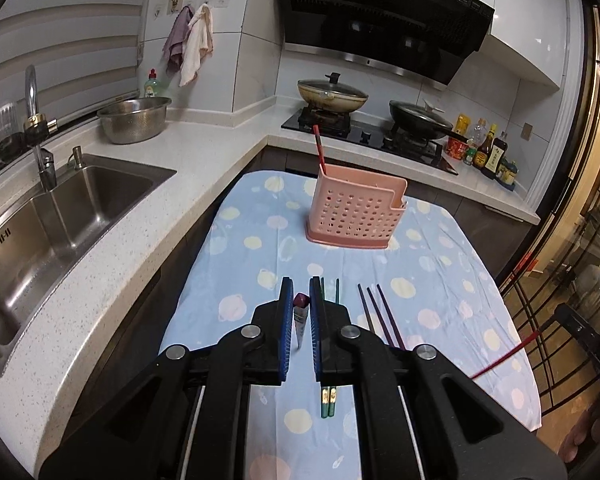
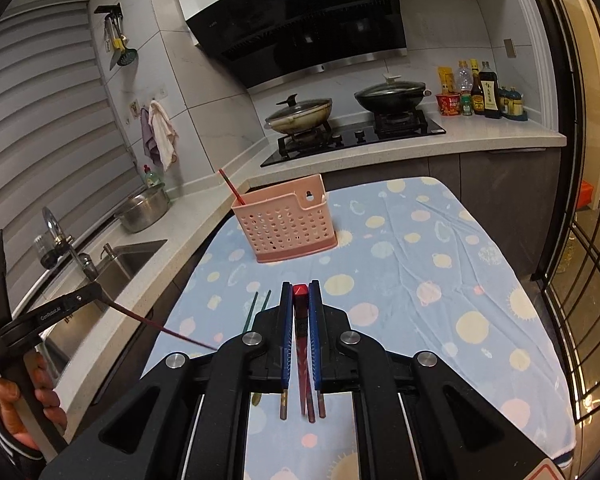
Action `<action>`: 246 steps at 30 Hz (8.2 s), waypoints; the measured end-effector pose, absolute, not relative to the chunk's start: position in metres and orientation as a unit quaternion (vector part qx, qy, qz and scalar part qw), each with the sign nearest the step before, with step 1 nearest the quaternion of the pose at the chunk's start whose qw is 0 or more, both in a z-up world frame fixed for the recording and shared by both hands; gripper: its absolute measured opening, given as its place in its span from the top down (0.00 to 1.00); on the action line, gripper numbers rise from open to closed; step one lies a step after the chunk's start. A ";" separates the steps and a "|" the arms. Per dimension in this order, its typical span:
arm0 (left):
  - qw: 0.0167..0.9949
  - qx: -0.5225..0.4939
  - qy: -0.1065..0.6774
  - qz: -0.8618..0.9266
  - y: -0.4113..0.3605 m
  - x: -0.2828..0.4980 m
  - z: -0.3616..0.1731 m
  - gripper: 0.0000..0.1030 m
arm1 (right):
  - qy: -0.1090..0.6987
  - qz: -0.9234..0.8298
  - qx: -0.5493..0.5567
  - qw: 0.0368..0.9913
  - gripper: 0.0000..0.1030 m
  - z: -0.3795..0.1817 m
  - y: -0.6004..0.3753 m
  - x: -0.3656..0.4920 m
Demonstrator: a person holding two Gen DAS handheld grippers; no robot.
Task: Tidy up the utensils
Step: 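Lift both chopsticks, lower them into the pink holder and open both tools, then move both open tools back down toward the remaining utensils, then grasp a green chopstick with the left tool while the right tool grasps a dark red chopstick, then lift both chopsticks, lower them into the pink holder and open both tools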
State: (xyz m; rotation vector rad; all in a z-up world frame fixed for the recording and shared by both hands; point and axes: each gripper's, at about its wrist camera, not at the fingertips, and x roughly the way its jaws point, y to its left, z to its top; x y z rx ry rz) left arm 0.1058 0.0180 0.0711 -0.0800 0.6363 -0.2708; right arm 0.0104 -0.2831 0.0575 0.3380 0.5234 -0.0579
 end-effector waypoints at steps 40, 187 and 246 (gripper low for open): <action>0.972 -0.043 0.155 -0.173 -0.086 0.314 0.229 0.93 | 0.116 -0.020 0.196 0.974 0.93 0.167 -0.326 0.276; 0.892 -0.009 0.432 -0.130 0.008 0.090 -0.056 0.92 | 0.358 -0.037 0.158 0.920 0.93 -0.046 -0.268 0.010; 0.969 -0.028 0.170 -0.179 -0.084 0.321 0.218 0.93 | 0.130 -0.003 0.175 0.976 0.93 0.173 -0.311 0.286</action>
